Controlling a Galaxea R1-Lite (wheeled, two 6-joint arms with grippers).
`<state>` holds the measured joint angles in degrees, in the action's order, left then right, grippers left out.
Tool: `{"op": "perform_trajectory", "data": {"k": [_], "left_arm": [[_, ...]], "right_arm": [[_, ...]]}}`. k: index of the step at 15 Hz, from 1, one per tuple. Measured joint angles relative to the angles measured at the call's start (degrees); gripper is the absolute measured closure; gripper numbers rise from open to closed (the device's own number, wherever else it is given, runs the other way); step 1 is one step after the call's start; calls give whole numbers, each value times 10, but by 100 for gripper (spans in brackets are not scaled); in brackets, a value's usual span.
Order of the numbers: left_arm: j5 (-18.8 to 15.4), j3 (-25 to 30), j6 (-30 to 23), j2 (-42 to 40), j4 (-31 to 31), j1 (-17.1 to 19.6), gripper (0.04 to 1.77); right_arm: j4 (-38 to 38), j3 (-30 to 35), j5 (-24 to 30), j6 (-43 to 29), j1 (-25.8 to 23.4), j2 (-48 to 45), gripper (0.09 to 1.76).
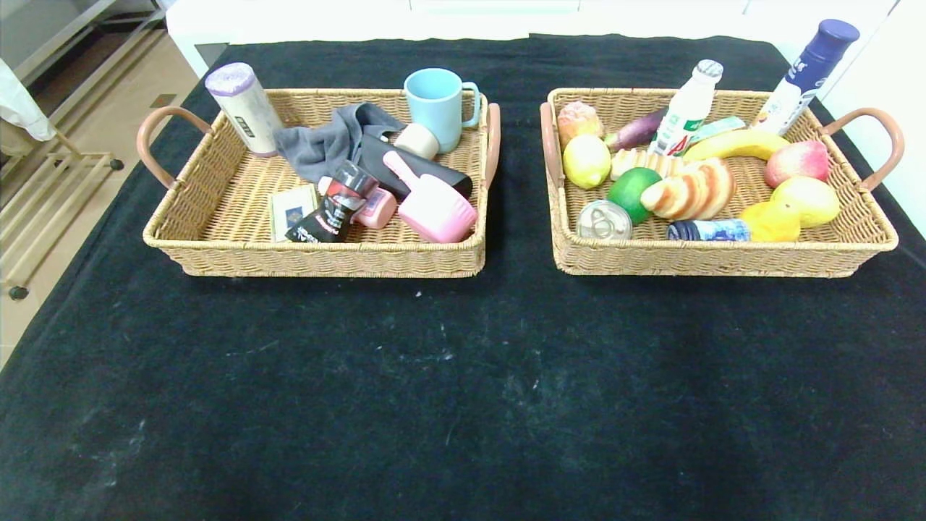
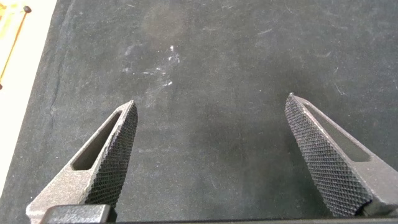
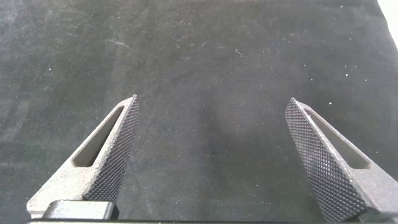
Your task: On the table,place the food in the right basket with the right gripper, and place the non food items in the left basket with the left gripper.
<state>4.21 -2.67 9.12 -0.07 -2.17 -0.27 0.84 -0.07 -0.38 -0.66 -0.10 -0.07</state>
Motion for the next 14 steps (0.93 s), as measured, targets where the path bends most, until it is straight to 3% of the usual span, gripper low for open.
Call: {"op": "perform_trajectory", "data": {"k": [3,5,7,14], "left_arm": [[-1,0,-1,0,-2,0,9],[-6,0,-31,0,0,0,9],[-45,10,-78,0,-5,0,9],[-40,15,-86,0,-5,1,9]], "right_arm": [[5,1,-3,-4,0,0,14],[4,1,-3,-4,0,0,14],[8,1,-3,-4,0,0,14],[9,1,-2,-3,0,0,14]]}}
